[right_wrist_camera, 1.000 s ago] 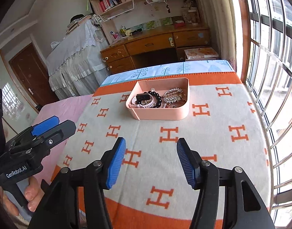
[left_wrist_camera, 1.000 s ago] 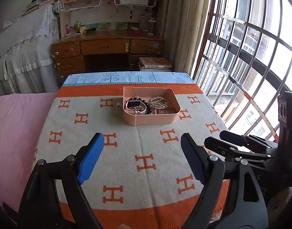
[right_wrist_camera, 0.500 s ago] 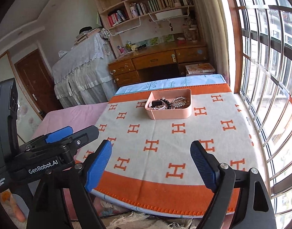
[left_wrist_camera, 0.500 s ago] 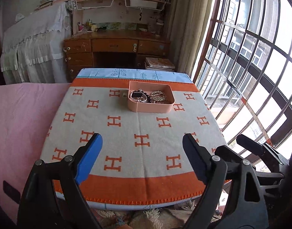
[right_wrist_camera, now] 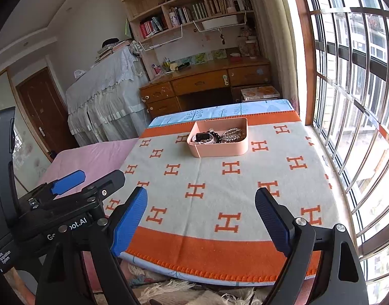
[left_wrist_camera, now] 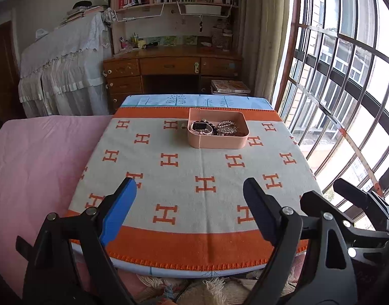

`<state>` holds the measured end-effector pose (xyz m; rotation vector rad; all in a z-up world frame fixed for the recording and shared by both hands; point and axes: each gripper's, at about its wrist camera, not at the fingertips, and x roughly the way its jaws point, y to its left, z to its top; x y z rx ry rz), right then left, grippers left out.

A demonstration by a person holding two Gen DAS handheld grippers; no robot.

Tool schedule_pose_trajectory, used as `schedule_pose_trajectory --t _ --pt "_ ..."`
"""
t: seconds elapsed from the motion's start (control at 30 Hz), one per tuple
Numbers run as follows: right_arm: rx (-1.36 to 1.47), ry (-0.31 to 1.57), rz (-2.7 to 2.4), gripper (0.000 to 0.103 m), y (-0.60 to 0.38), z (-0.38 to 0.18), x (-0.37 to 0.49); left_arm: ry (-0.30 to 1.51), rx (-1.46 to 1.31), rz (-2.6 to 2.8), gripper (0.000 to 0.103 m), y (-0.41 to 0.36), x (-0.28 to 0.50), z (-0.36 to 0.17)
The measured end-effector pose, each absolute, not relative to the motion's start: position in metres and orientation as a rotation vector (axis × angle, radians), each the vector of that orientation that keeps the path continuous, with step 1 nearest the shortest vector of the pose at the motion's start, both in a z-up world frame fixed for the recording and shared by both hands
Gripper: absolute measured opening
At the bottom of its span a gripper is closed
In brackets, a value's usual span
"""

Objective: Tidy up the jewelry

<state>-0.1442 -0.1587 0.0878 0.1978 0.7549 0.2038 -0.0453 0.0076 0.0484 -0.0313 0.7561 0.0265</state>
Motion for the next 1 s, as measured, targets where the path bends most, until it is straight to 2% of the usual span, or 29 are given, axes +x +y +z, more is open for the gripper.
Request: schedule_pose_trajectory --t 1.0 --pt "0.208 0.768 0.191 0.09 -0.161 0.071 -0.125 0.785 -0.019 0.028 0.084 0.01 -0.034 0.038"
